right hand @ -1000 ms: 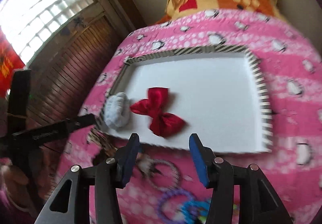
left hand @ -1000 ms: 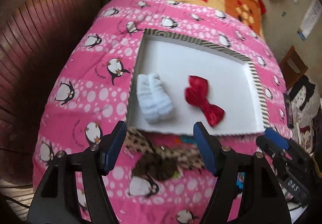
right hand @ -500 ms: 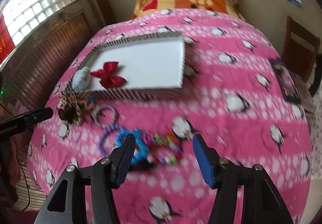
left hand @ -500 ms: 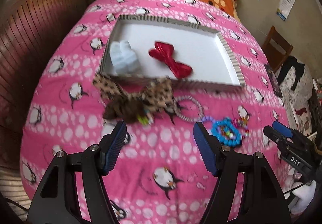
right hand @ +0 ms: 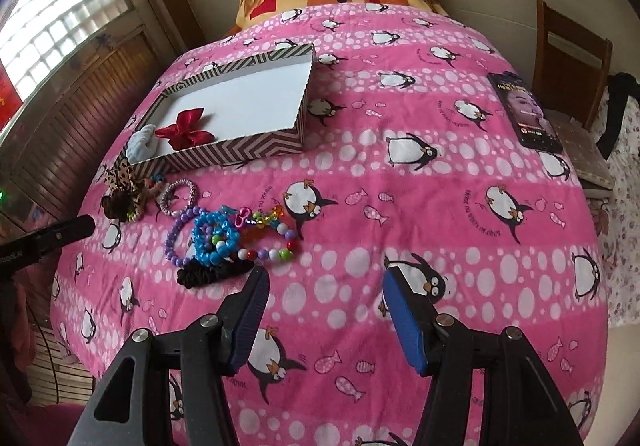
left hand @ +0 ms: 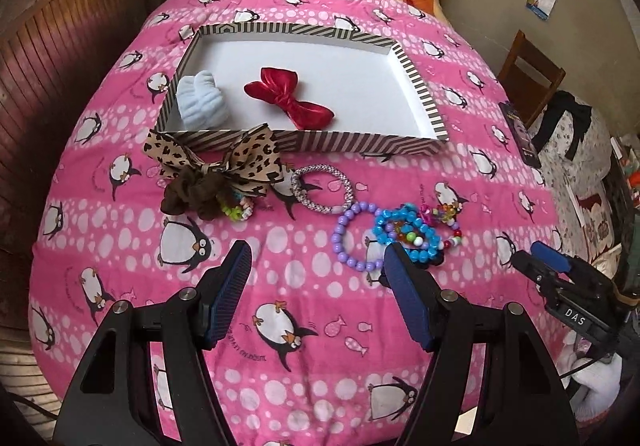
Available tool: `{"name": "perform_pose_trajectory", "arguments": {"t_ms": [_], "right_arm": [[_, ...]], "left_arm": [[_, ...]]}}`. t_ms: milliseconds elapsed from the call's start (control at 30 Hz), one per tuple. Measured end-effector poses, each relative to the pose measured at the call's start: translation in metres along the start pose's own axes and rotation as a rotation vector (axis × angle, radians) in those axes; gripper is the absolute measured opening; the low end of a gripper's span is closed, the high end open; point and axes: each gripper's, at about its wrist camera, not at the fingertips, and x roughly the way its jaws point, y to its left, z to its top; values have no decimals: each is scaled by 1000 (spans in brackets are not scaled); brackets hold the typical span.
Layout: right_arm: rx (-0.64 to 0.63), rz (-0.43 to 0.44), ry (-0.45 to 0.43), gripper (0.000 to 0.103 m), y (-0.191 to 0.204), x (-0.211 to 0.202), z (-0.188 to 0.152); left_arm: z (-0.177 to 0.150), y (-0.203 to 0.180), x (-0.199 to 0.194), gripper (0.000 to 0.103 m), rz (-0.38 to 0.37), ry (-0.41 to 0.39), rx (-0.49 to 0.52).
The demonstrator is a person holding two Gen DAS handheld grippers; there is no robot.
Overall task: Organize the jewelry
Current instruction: 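Withdraw both open tools from the box back over the jewelry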
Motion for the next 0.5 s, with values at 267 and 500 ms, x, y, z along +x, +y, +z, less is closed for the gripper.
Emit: {"name": "perform_pose_trajectory", "arguments": {"t_ms": [267, 500], "right_arm": [[-10, 12, -10, 57, 0, -4, 0], [0, 13, -2, 57, -3, -1, 0]], "left_arm": [[-2, -2, 1, 69, -5, 15, -11], [-3, -2, 6, 69, -12, 30, -15]]}}
